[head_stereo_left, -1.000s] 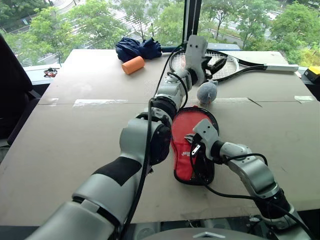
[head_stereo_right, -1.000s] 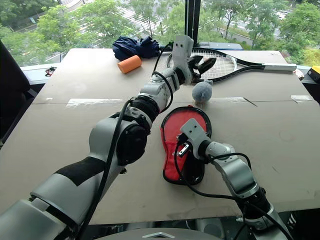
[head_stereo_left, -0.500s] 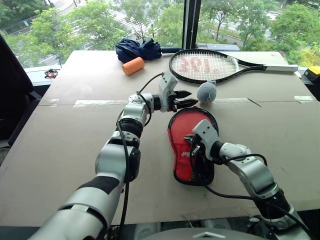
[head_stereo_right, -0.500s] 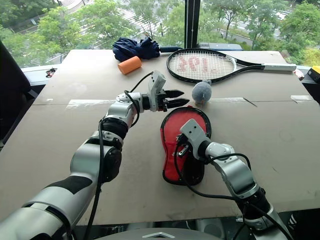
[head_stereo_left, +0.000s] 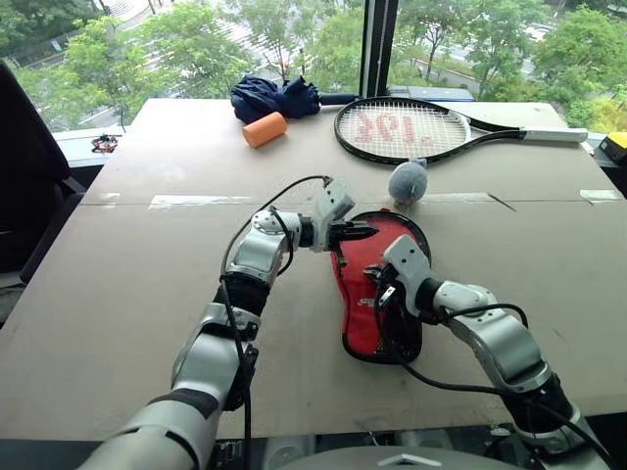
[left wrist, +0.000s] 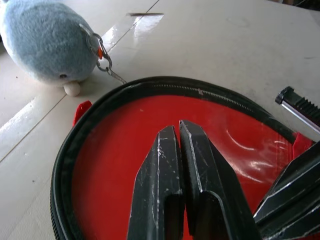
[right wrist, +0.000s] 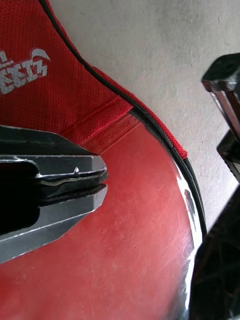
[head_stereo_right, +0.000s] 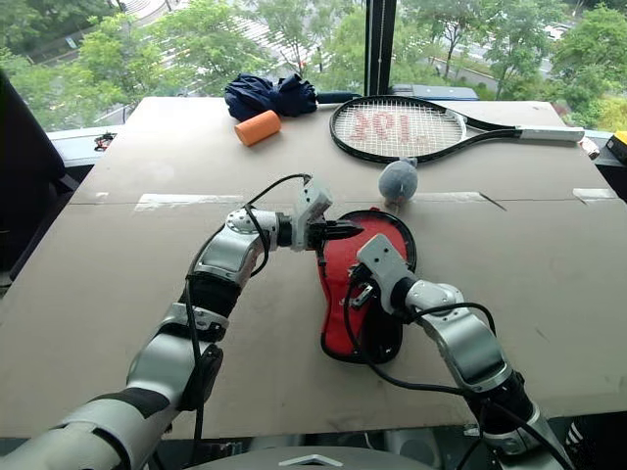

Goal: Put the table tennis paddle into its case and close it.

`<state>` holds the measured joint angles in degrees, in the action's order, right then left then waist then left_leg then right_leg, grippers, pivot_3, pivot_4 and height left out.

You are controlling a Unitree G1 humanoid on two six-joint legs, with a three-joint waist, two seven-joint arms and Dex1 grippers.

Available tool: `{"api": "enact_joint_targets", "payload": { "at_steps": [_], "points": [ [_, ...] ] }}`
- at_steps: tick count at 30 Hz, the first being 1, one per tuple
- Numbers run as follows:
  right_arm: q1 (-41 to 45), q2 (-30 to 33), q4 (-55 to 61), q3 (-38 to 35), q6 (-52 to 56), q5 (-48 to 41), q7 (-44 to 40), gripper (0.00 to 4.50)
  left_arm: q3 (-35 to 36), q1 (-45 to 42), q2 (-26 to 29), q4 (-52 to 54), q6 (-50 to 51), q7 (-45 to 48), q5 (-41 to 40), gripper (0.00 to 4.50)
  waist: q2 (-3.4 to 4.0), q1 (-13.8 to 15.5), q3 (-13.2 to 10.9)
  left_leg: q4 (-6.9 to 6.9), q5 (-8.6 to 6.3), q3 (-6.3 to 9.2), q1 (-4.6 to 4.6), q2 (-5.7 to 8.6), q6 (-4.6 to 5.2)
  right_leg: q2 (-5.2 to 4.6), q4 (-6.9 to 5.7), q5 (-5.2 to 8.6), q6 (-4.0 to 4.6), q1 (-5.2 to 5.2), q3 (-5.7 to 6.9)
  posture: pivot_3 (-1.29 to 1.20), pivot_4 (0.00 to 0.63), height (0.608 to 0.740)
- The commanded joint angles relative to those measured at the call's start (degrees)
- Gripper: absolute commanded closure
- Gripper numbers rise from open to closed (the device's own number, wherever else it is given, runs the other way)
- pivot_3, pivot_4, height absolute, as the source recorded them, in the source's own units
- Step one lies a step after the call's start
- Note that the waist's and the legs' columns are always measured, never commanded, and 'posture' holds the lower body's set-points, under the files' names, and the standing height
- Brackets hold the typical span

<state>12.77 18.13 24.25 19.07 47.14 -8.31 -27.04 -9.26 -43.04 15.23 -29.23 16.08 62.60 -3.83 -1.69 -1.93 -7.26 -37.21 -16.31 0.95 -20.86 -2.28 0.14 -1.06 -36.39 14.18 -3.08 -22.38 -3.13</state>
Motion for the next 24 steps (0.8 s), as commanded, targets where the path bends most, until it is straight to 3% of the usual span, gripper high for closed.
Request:
{"api": "enact_joint_targets", "payload": {
  "at_steps": [1, 5, 9, 12, 19, 24],
  "points": [
    [-2.7, 4.39, 9.0, -4.01, 6.97, -6.47, -4.59, 4.5, -2.26, 2.38, 0.98, 4.48, 1.9, -2.01, 1.48, 4.41, 0.03, 0.14, -0.03, 0.0, 0.0, -0.01, -0.02, 0.0, 0.0, -0.01, 0.03, 0.0, 0.0, 0.0, 0.0, 0.0, 0.15, 0.74],
    [-0.3, 9.16, 18.14, -16.19, 13.77, -17.96, -10.25, 4.5, -4.56, 5.52, 1.59, 6.18, 3.01, -4.1, 3.32, 4.41, 0.07, 0.34, -0.08, -0.05, 0.0, 0.01, -0.15, 0.02, 0.0, -0.06, 0.14, -0.01, 0.01, -0.01, 0.02, 0.0, 0.15, 0.74],
    [11.81, 7.8, 6.16, -25.47, 11.28, -16.38, -3.23, 4.5, -6.54, 7.86, 2.34, 7.19, 2.64, -5.35, 4.8, 4.41, 0.08, 0.08, -0.07, -0.13, 0.0, -0.07, 0.02, 0.05, 0.0, -0.05, 0.18, -0.01, 0.0, 0.09, -0.09, 0.0, 0.15, 0.74],
    [20.96, 5.46, -9.43, -23.41, 5.77, -11.37, 0.83, 3.7, -6.24, 8.63, 1.96, 7.73, 3.64, -6.81, 4.28, 4.5, 0.11, 0.05, 0.0, -0.12, 0.0, 0.03, 0.19, 0.04, 0.0, 0.0, 0.16, 0.08, 0.17, 0.22, -0.05, 0.0, 0.15, 0.74],
    [41.42, -3.74, -53.01, -22.51, -16.11, -1.61, 12.22, 0.25, -6.28, 10.39, 1.22, 10.49, 5.68, -8.86, 3.59, 4.5, 0.34, -0.01, -0.05, -0.04, 0.0, -0.07, 0.1, 0.06, 0.0, -0.06, 0.14, -0.04, 0.05, 0.15, -0.08, 0.0, 0.15, 0.74],
    [50.48, -6.68, -74.85, -26.99, -24.13, -2.6, 16.02, 0.25, -6.22, 11.61, 1.09, 12.61, 7.01, -10.08, 2.98, 4.5, 0.39, -0.09, -0.08, -0.03, 0.0, -0.18, 0.11, 0.1, 0.0, -0.18, 0.19, -0.05, 0.05, 0.17, -0.12, 0.0, 0.15, 0.74]
  ]
}}
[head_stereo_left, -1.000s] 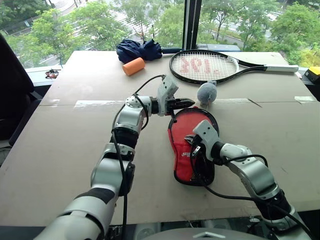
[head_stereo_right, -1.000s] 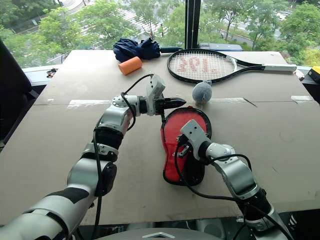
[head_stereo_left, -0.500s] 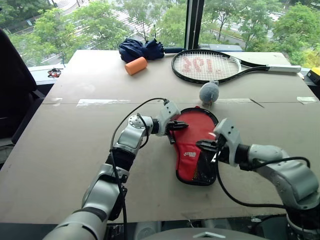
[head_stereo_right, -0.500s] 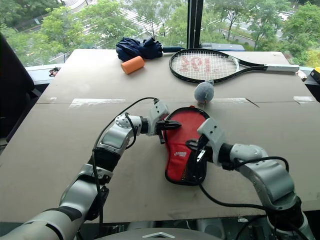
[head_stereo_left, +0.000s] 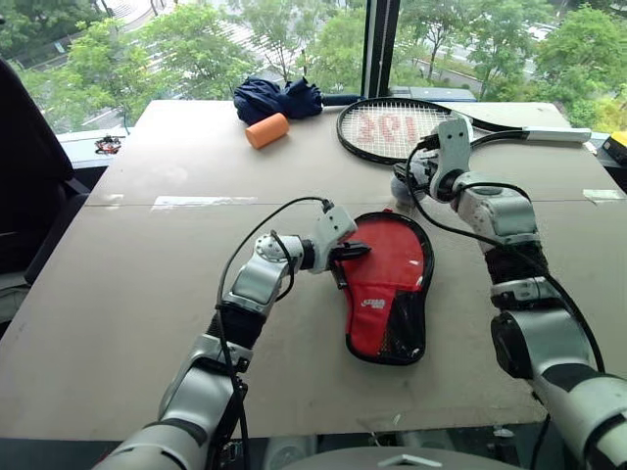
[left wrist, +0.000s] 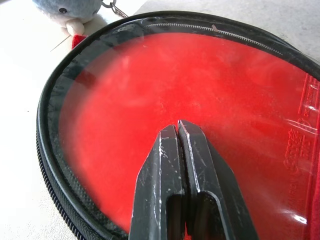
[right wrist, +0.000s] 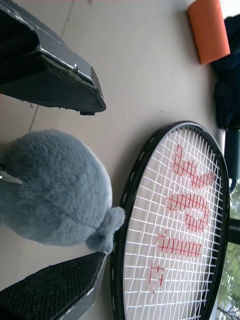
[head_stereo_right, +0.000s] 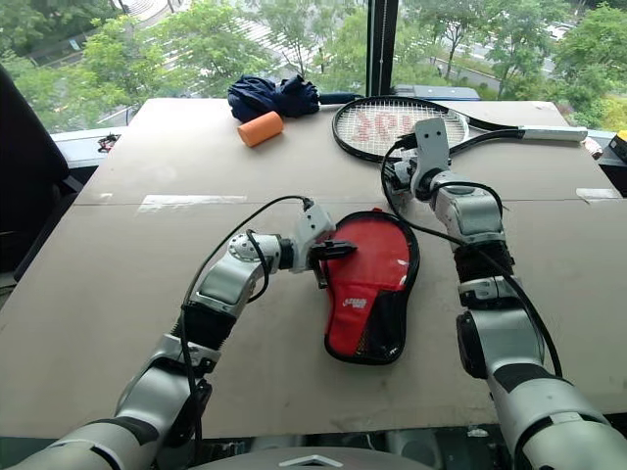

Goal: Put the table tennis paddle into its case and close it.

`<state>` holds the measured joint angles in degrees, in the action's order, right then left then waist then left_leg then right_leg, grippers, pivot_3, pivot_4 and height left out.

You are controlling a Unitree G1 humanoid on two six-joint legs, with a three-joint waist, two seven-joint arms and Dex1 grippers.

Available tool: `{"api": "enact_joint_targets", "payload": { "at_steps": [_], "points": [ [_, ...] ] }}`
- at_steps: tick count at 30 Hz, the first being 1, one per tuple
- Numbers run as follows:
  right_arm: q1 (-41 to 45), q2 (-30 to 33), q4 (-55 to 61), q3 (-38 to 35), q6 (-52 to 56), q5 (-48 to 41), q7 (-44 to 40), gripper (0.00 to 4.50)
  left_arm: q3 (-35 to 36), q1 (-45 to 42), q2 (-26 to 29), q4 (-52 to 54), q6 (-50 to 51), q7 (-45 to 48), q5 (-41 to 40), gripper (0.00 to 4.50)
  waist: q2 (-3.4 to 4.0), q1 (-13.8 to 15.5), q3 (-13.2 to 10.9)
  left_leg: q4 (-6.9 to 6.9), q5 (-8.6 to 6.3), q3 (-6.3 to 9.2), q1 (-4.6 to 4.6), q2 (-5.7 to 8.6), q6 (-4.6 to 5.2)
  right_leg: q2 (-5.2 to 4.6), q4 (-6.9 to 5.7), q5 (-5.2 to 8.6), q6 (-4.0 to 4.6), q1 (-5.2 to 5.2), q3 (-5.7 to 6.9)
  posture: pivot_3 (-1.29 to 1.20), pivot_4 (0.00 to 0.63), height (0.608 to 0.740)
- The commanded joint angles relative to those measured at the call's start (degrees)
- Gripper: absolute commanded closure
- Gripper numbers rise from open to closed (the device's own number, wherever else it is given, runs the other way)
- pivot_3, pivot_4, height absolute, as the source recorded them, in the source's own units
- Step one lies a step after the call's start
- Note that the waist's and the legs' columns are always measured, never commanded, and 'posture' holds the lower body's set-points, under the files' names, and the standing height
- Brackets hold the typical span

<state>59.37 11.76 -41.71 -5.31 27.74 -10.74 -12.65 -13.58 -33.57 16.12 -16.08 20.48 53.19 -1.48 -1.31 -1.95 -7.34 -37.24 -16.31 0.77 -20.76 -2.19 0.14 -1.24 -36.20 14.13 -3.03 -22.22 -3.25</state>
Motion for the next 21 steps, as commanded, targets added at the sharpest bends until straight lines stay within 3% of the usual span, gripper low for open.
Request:
{"api": "enact_joint_targets", "payload": {
  "at_steps": [1, 6, 8, 9, 10, 12, 15, 17, 21],
  "points": [
    [5.04, -0.71, -11.96, -3.26, -5.16, -0.54, 1.54, 0.25, -1.89, 2.32, 0.18, -0.24, 2.74, -0.88, 0.55, 4.5, 0.02, -0.12, -0.01, 0.03, 0.0, -0.05, 0.01, 0.01, 0.0, -0.02, 0.01, 0.0, 0.0, 0.01, -0.04, 0.0, 0.15, 0.74],
    [7.63, -2.04, -22.2, -2.62, -6.72, 1.78, 0.95, 0.25, -1.6, 2.62, -0.14, 0.57, 3.29, -2.33, 0.01, 4.5, 0.04, -0.26, -0.02, 0.06, 0.0, -0.09, 0.02, 0.03, 0.0, -0.08, 0.01, 0.0, 0.0, 0.01, -0.05, 0.0, 0.15, 0.74],
    [8.09, -2.24, -23.79, -2.74, -8.5, 2.28, 1.01, 0.77, -1.54, 2.69, -0.19, 0.91, 3.53, -2.7, -0.19, 4.5, 0.04, -0.27, -0.02, 0.06, 0.0, -0.09, 0.02, 0.04, 0.0, -0.1, 0.0, 0.0, 0.0, 0.01, -0.06, 0.0, 0.15, 0.74],
    [8.44, -2.3, -24.16, -3.02, -9.46, 2.3, 1.24, 0.77, -1.34, 2.74, -0.32, 1.1, 3.74, -3.0, -0.42, 4.5, 0.05, -0.27, -0.02, 0.06, 0.0, -0.09, 0.02, 0.04, 0.0, -0.1, -0.01, 0.0, 0.0, 0.01, -0.06, 0.0, 0.15, 0.74],
    [8.74, -2.28, -24.41, -3.12, -10.36, 2.41, 1.34, 1.54, -1.2, 2.77, -0.4, 1.24, 3.9, -3.24, -0.62, 4.5, 0.06, -0.29, -0.01, 0.05, 0.0, -0.09, 0.02, 0.05, 0.0, -0.11, -0.02, 0.0, 0.0, 0.01, -0.07, 0.0, 0.15, 0.74],
    [9.23, -2.16, -24.82, -3.45, -11.46, 2.36, 1.44, 2.17, -1.17, 2.8, -0.47, 1.42, 4.09, -3.54, -0.82, 4.5, 0.06, -0.28, -0.02, 0.05, 0.0, -0.08, 0.03, 0.06, 0.0, -0.11, -0.02, -0.01, 0.0, 0.01, -0.06, 0.0, 0.15, 0.74],
    [9.17, -1.41, -24.18, -4.22, -12.76, 2.09, 2.04, 3.62, -1.31, 2.9, -0.5, 1.68, 4.31, -3.83, -0.94, 4.5, 0.06, -0.28, -0.02, 0.05, 0.0, -0.08, 0.02, 0.06, 0.0, -0.11, -0.02, -0.01, 0.0, 0.01, -0.06, 0.0, 0.15, 0.74],
    [8.6, -0.22, -22.34, -4.72, -13.19, 1.91, 1.97, 4.36, -1.44, 3.11, -0.63, 1.81, 4.4, -4.05, -1.0, 4.5, 0.1, -0.27, -0.05, 0.05, 0.0, -0.08, 0.01, 0.06, 0.0, -0.12, -0.01, -0.01, 0.0, 0.01, -0.06, 0.0, 0.15, 0.74],
    [5.75, 2.64, -15.28, -5.02, -10.43, 1.42, 0.12, 4.48, -1.83, 3.69, -0.98, 2.29, 4.91, -4.65, -1.26, 4.5, 0.12, -0.23, -0.06, 0.05, 0.0, -0.09, -0.02, 0.1, 0.0, -0.21, 0.02, -0.01, 0.0, 0.01, -0.06, 0.0, 0.15, 0.74]
  ]
}}
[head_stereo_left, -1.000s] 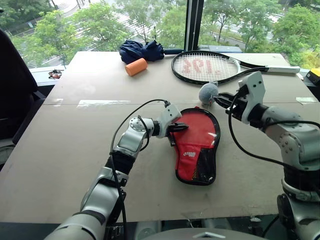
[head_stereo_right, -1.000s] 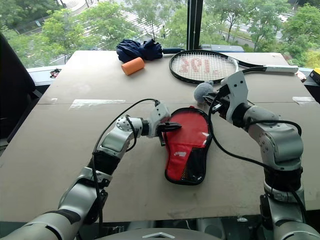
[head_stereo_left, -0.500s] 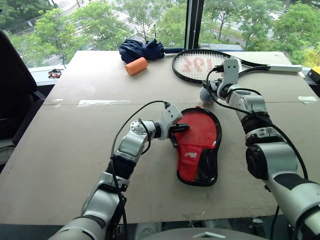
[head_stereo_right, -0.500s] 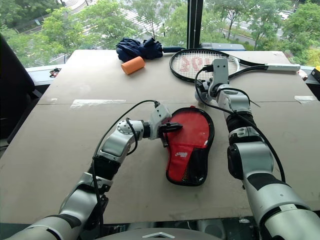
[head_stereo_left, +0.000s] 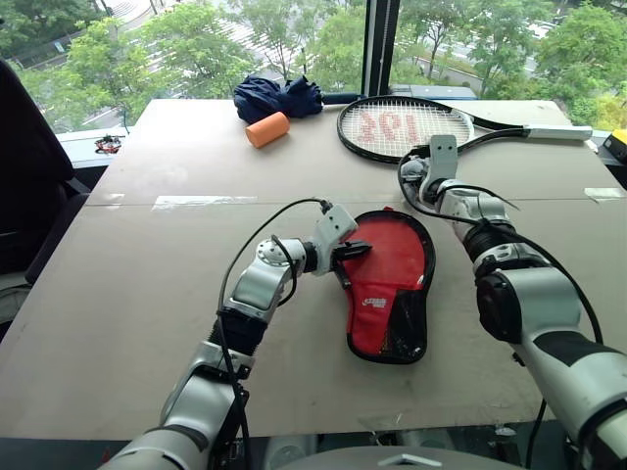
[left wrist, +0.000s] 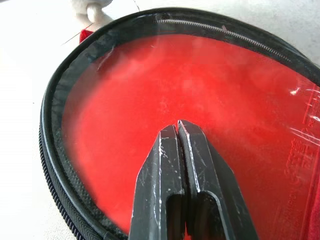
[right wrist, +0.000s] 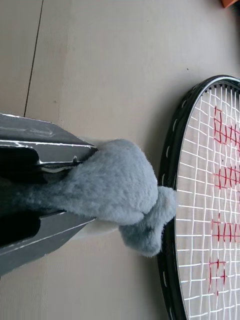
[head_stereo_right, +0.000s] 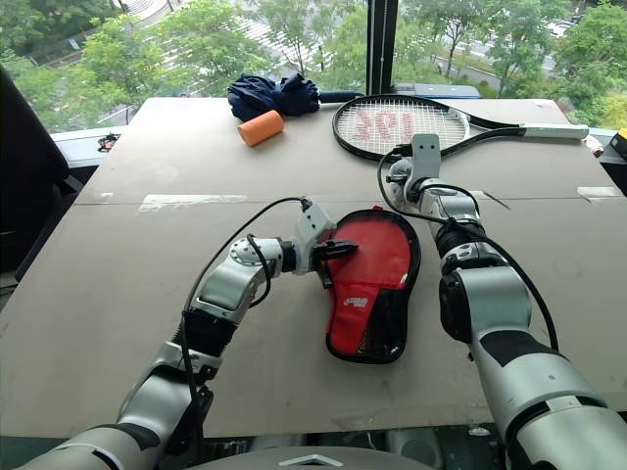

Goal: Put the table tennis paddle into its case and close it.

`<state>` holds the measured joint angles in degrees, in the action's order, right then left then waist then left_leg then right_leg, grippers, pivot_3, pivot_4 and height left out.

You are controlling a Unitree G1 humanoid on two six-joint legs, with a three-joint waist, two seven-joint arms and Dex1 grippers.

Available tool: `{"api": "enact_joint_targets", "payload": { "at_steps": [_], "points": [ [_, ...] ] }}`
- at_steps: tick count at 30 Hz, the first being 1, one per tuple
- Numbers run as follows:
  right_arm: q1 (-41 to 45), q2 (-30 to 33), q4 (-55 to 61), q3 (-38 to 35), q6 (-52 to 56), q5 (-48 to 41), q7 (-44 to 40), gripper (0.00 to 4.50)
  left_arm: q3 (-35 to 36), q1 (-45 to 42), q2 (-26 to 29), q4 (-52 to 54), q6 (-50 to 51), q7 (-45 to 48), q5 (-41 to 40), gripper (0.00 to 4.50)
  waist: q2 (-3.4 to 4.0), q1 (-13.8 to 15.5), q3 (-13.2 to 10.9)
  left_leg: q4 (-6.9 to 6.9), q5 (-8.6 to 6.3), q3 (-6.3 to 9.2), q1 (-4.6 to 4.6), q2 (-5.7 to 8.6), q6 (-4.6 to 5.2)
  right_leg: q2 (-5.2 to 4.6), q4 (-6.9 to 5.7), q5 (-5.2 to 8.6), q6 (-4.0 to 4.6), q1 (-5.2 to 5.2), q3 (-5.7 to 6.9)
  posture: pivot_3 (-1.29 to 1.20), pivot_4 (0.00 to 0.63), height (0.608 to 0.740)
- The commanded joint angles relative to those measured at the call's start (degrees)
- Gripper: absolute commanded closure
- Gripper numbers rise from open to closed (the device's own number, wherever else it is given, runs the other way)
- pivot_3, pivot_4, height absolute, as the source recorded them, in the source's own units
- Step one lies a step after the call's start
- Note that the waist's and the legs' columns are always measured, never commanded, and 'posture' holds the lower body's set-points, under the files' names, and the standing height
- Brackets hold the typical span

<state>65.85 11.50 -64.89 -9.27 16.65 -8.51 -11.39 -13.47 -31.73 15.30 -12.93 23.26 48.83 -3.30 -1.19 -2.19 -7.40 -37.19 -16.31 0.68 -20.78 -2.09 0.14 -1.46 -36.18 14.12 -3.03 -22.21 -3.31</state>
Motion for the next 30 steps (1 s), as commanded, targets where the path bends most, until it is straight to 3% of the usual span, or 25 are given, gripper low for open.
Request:
{"api": "enact_joint_targets", "payload": {
  "at_steps": [1, 8, 13, 22, 30],
  "points": [
    [-2.41, 3.88, 11.43, -0.93, 2.36, -0.93, -1.88, 4.48, -2.02, 2.0, -0.23, -0.8, 2.33, -0.56, 0.52, 4.5, 0.0, 0.03, 0.0, 0.0, 0.0, 0.0, -0.01, 0.0, 0.0, -0.02, 0.01, 0.0, 0.0, 0.0, 0.0, 0.0, 0.15, 0.74],
    [-20.6, 11.54, 46.69, -1.53, 21.56, -3.7, -5.46, 4.48, -2.2, 2.81, -0.63, -0.5, 3.19, -2.42, 0.52, 4.5, 0.27, 0.84, -0.04, -0.01, 0.0, 0.1, -0.28, 0.11, 0.0, -0.35, 0.23, -0.01, -0.03, 0.0, 0.16, 0.0, 0.15, 0.74],
    [-33.27, 12.84, 68.69, -3.73, 33.89, -7.88, -4.57, 4.48, -1.95, 2.83, -0.78, -1.1, 3.07, -4.05, 0.68, 4.5, 0.32, 1.39, 0.0, -0.02, 0.0, 0.21, -0.25, 0.36, 0.01, -0.37, 0.27, 0.0, -0.06, 0.05, 0.2, 0.0, 0.15, 0.74],
    [-35.6, 5.29, 76.16, -4.6, 37.45, -10.04, 2.14, 4.48, -2.09, 1.98, -1.73, -1.63, 3.56, -5.16, 0.29, 4.5, 0.33, 1.38, 0.0, -0.06, 0.01, 0.42, -0.1, 0.51, 0.02, -0.26, 0.24, 0.02, -0.08, 0.09, 0.12, 0.0, 0.15, 0.74],
    [-41.43, 5.76, 81.82, -5.07, 37.64, -10.29, 2.92, 4.48, -0.36, 1.05, -3.4, 0.84, -0.53, -3.17, -3.41, 4.5, 0.33, 1.4, 0.0, -0.06, 0.01, 0.65, -0.22, 0.61, 0.02, -0.32, 0.27, 0.03, -0.09, 0.09, 0.24, 0.0, 0.15, 0.74]
  ]
}}
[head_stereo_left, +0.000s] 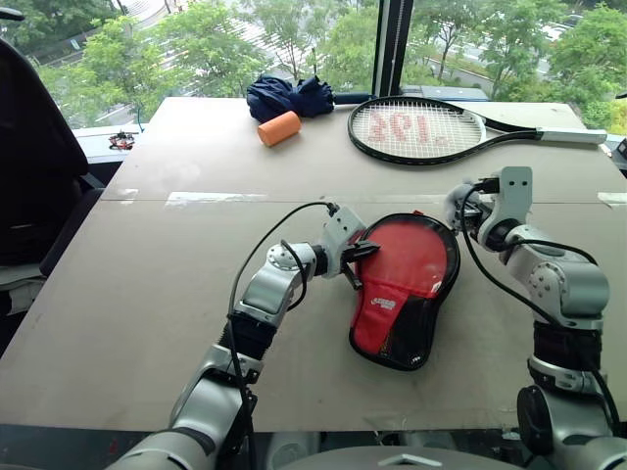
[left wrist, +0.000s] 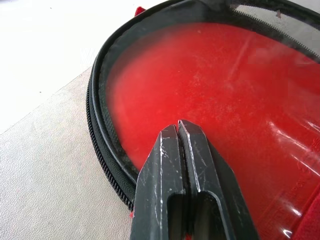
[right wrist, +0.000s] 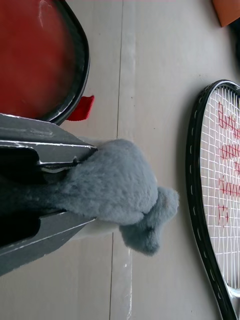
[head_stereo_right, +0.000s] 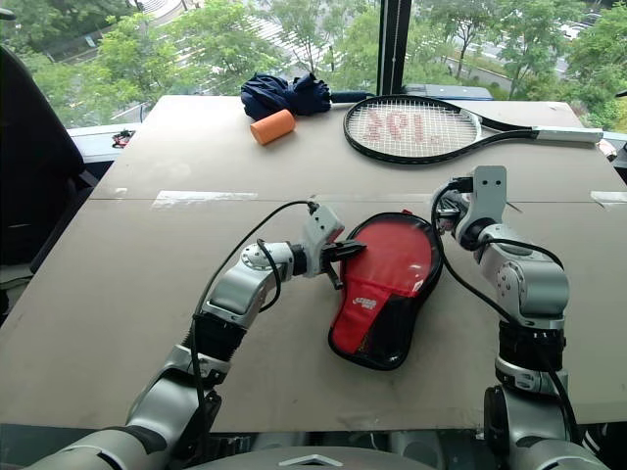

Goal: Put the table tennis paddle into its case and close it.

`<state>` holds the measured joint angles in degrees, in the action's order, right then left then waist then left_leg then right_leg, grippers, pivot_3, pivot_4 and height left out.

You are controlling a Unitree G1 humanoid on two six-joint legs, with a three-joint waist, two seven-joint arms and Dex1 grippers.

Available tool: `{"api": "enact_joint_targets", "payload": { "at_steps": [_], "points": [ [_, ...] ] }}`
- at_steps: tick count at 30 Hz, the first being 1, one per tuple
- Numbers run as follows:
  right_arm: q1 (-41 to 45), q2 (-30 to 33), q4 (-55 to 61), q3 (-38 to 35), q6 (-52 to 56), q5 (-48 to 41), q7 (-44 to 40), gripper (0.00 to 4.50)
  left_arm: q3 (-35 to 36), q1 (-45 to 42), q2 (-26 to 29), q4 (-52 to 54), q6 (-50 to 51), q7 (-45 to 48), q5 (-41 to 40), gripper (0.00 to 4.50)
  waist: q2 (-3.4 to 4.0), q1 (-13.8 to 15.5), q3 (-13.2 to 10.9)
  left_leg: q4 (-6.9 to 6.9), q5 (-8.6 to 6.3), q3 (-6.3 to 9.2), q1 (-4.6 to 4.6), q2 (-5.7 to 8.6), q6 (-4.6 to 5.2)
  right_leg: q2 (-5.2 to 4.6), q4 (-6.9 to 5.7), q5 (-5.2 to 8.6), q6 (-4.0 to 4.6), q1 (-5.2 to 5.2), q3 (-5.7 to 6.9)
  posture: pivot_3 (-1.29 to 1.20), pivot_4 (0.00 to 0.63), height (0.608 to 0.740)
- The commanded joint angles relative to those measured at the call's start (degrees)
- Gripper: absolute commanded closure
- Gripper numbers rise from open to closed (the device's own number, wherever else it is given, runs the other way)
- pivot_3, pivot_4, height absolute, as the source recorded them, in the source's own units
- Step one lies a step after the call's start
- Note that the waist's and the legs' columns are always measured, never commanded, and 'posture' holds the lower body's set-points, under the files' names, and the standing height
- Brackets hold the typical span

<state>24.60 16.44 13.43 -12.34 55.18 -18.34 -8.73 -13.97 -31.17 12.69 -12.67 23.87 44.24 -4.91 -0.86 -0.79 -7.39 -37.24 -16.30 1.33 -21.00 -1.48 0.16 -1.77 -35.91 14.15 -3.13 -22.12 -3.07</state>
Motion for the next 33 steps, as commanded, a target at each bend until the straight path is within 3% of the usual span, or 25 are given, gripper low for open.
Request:
{"api": "enact_joint_targets", "payload": {
  "at_steps": [1, 11, 20, 21, 22, 25, 28, 33],
  "points": [
    [-0.21, 0.86, 3.33, -1.82, -1.43, -0.27, 0.36, 4.48, 0.22, 0.13, -0.92, 1.28, -1.66, 2.82, -2.86, 4.5, 0.02, -0.06, -0.05, 0.0, 0.0, 0.02, -0.01, 0.0, 0.0, 0.01, 0.0, 0.0, 0.0, 0.0, 0.0, 0.0, 0.15, 0.74],
    [4.3, -0.45, -5.86, 4.32, -10.16, 3.34, -0.74, 4.48, -1.18, -6.37, -0.36, -1.0, -4.89, 10.62, -4.15, 4.5, 0.04, -0.29, -0.14, 0.02, 0.0, 0.14, -0.07, 0.03, 0.0, 0.08, 0.03, 0.01, 0.0, -0.06, 0.03, 0.0, 0.15, 0.74],
    [0.29, 1.76, -1.11, 3.64, -8.18, 2.09, -2.44, 4.48, -0.86, -7.35, -0.28, -6.61, -5.64, 9.9, -3.21, 4.5, 0.03, -0.16, -0.15, 0.02, 0.0, 0.21, -0.17, 0.08, 0.0, 0.03, 0.08, 0.02, -0.02, -0.07, 0.07, 0.0, 0.15, 0.74],
    [-0.29, 1.92, -0.19, 3.5, -7.66, 1.69, -2.7, 3.55, -0.39, -7.9, -0.14, -7.21, -5.58, 10.13, -3.6, 4.5, 0.03, -0.16, -0.15, 0.02, 0.0, 0.21, -0.16, 0.08, 0.0, 0.03, 0.07, 0.02, -0.02, -0.07, 0.07, 0.0, 0.15, 0.74],
    [-0.76, 1.97, 0.53, 3.35, -7.35, 1.55, -2.61, 3.26, 0.0, -8.46, 0.01, -7.83, -5.61, 10.33, -3.87, 4.5, 0.03, -0.16, -0.15, 0.02, 0.0, 0.23, -0.16, 0.08, 0.0, 0.03, 0.06, 0.02, -0.02, -0.07, 0.07, 0.0, 0.15, 0.74],
    [-2.06, 1.88, 2.07, 2.73, -7.14, 2.06, -1.42, 1.58, 0.58, -9.99, 0.84, -9.94, -6.65, 11.04, -3.82, 4.5, 0.02, -0.2, -0.15, 0.02, 0.0, 0.29, -0.13, 0.08, 0.0, 0.07, 0.05, 0.02, -0.03, -0.07, 0.08, 0.0, 0.15, 0.74],
    [-3.21, 2.13, 3.76, 1.9, -6.63, 2.02, -1.03, 0.24, 1.49, -12.53, 1.49, -13.65, -8.36, 11.74, -3.61, 4.5, 0.02, -0.19, -0.16, 0.01, 0.0, 0.38, -0.13, 0.1, 0.0, 0.09, 0.05, 0.02, -0.03, -0.07, 0.1, 0.0, 0.15, 0.74],
    [-6.14, 3.06, 8.42, 1.18, -7.5, 0.1, -3.7, 0.11, 1.89, -22.87, 1.35, -29.45, -14.93, 13.65, -1.39, 4.5, -0.11, 0.11, -0.25, 0.0, 0.0, 0.46, -0.2, 0.17, 0.0, 0.08, 0.09, 0.03, -0.04, -0.07, 0.16, 0.0, 0.15, 0.74]
  ]
}}
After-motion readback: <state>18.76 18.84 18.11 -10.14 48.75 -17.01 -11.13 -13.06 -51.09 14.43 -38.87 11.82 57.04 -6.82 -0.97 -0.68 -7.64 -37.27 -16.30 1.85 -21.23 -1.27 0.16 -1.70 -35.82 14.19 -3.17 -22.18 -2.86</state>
